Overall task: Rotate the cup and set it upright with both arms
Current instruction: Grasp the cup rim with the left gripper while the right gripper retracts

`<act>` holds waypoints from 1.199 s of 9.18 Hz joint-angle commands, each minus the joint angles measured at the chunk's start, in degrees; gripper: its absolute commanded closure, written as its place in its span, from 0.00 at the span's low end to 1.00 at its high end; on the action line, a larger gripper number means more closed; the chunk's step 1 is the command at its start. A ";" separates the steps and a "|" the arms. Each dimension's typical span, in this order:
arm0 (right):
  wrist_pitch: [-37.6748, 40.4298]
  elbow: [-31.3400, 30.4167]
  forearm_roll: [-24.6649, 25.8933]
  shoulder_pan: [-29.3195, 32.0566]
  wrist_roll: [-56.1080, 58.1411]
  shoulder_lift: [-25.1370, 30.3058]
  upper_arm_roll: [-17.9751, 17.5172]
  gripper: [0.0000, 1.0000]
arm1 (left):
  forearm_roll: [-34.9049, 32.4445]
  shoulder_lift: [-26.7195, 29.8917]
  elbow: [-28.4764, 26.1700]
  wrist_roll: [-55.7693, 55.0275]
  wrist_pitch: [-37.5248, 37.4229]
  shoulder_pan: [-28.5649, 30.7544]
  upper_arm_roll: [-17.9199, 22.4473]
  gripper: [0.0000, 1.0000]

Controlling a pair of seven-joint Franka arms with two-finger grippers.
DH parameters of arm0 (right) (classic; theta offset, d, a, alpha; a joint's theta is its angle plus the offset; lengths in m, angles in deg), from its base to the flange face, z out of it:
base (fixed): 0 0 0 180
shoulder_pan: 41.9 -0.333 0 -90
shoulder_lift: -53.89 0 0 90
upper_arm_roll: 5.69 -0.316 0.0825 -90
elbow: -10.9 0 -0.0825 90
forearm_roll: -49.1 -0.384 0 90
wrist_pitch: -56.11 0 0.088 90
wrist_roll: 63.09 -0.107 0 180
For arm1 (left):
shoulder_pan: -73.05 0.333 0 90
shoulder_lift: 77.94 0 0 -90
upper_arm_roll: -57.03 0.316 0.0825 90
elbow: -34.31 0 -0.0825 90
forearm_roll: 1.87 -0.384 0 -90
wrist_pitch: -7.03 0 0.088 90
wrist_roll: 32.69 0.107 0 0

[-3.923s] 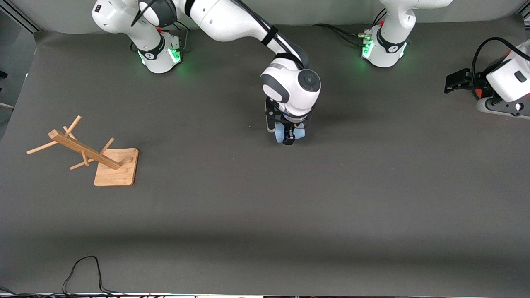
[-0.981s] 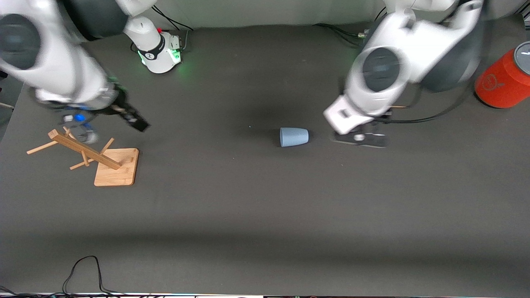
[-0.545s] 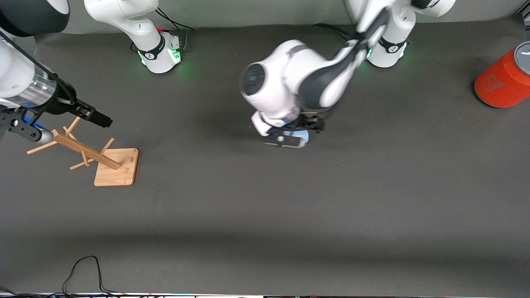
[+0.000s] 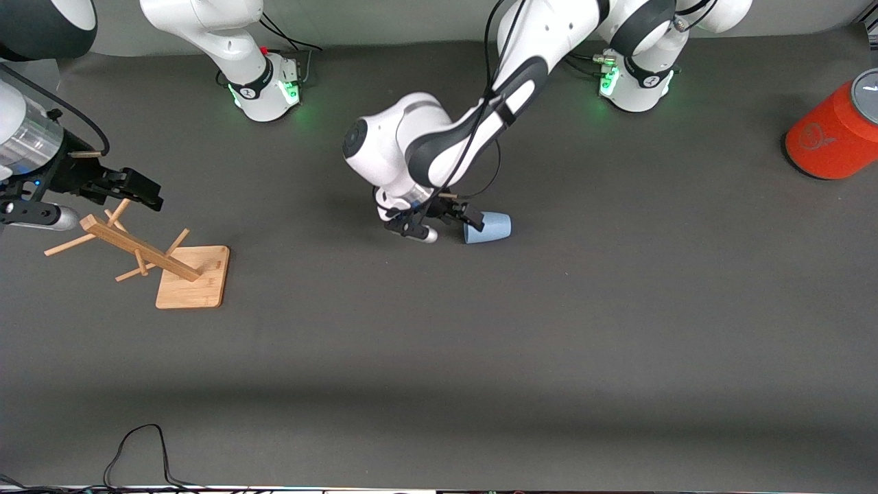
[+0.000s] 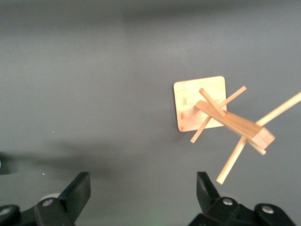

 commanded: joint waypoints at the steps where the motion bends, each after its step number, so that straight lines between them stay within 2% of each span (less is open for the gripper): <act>1: -3.31 -1.84 0.44 1.49 8.28 0.90 1.89 0.00 | -2.36 -5.05 3.49 0.36 1.27 -1.61 0.81 0.04; 4: -4.55 -1.75 0.53 1.58 11.30 0.55 3.57 0.00 | -4.65 -6.64 2.18 4.65 -0.12 -1.61 0.81 0.07; 6: -5.07 -1.49 0.44 1.49 11.30 -0.23 3.66 0.00 | -5.61 -6.47 1.73 11.59 -2.85 -2.05 0.81 0.15; 7: -6.12 -1.40 0.44 1.06 11.30 -0.85 4.53 0.00 | -6.40 -6.47 1.12 12.05 -3.64 -2.05 0.72 0.37; 9: -6.83 -0.53 0.35 -0.18 11.82 -2.17 6.21 0.00 | -6.76 -6.21 0.24 15.28 -3.91 -2.05 0.72 1.00; 11: -6.92 0.53 0.44 -0.09 12.88 -3.23 6.21 0.00 | -6.94 -5.51 0.32 15.48 -6.19 -2.14 0.72 1.00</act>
